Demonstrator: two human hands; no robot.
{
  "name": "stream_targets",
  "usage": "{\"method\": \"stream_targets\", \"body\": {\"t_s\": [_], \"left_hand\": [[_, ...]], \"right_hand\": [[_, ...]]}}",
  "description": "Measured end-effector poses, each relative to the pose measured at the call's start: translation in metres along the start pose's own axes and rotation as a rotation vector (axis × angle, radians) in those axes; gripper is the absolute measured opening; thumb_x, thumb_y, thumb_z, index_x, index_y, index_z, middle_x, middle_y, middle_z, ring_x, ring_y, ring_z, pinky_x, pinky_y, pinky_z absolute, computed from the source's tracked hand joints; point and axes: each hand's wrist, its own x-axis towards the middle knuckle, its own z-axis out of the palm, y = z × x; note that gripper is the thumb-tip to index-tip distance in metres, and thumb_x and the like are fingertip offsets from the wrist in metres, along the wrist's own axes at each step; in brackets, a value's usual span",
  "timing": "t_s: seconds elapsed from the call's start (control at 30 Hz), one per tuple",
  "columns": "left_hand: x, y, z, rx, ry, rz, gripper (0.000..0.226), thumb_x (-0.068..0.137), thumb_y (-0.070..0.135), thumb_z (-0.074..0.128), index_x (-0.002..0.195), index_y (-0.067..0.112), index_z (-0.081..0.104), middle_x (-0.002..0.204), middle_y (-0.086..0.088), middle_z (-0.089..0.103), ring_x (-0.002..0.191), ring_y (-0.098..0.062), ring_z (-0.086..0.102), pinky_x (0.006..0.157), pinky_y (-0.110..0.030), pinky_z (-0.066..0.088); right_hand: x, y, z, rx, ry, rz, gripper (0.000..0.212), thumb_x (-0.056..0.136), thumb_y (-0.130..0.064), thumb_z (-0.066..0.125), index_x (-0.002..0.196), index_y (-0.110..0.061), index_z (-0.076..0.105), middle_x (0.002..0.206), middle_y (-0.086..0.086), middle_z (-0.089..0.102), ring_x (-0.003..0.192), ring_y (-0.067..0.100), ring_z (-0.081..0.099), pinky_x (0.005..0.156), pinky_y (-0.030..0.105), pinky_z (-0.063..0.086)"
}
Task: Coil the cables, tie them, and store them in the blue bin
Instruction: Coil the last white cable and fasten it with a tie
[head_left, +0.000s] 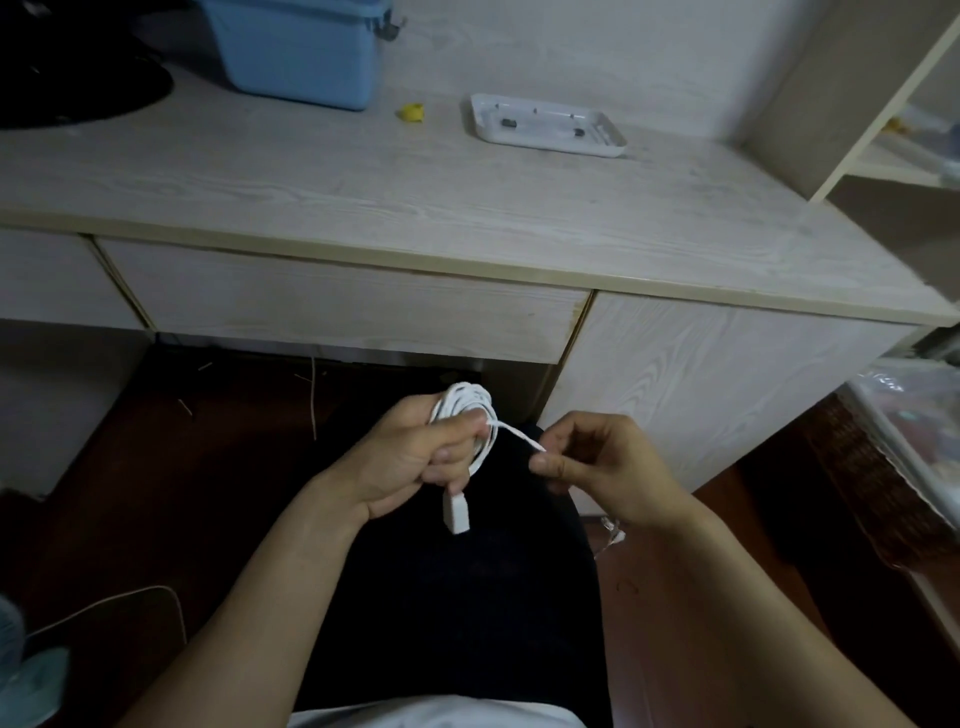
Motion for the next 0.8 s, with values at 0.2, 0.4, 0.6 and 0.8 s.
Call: {"method": "stream_targets", "body": {"t_s": [0.2,0.4,0.6,0.8], "left_hand": [[0.008,-0.003,0.005,-0.241,0.166,0.122,0.021,0.094,0.018,0.054,0.076,0.008,0.055,0.049,0.005,0.029,0.04,-0.009,0.027,0.048,-0.026,0.04],[0.016,-0.004,-0.014,-0.259,0.444,0.177,0.024,0.098,0.021,0.052,0.077,0.01,0.052,0.05,0.006,0.03,0.042,-0.008,0.028,0.05,-0.026,0.041],[0.005,-0.004,-0.032,0.325,0.428,-0.099,0.017,0.101,0.017,0.053,0.087,0.007,0.056,0.055,0.003,0.036,0.043,-0.007,0.032,0.048,-0.026,0.035],[-0.007,-0.006,-0.016,0.407,-0.278,-0.522,0.033,0.103,0.031,0.043,0.084,0.008,0.058,0.051,0.001,0.031,0.042,-0.01,0.024,0.048,-0.025,0.033]], "right_hand": [[-0.002,-0.001,-0.003,-0.108,-0.095,0.031,0.023,0.093,-0.028,0.061,0.093,-0.007,0.069,0.078,0.007,0.072,0.076,0.02,0.068,0.081,0.039,0.056],[-0.002,0.005,-0.004,-0.08,-0.141,0.175,0.041,0.091,-0.042,0.055,0.098,-0.003,0.064,0.068,0.006,0.063,0.061,0.024,0.06,0.067,0.046,0.051],[0.005,0.007,-0.004,0.11,0.21,-0.069,0.029,0.092,-0.025,0.055,0.09,0.003,0.061,0.068,0.007,0.058,0.057,0.015,0.052,0.055,0.024,0.046],[0.011,0.019,-0.003,-0.009,0.416,-0.067,0.033,0.103,-0.026,0.041,0.079,-0.01,0.056,0.063,0.003,0.051,0.05,0.011,0.041,0.048,0.021,0.037]]}}
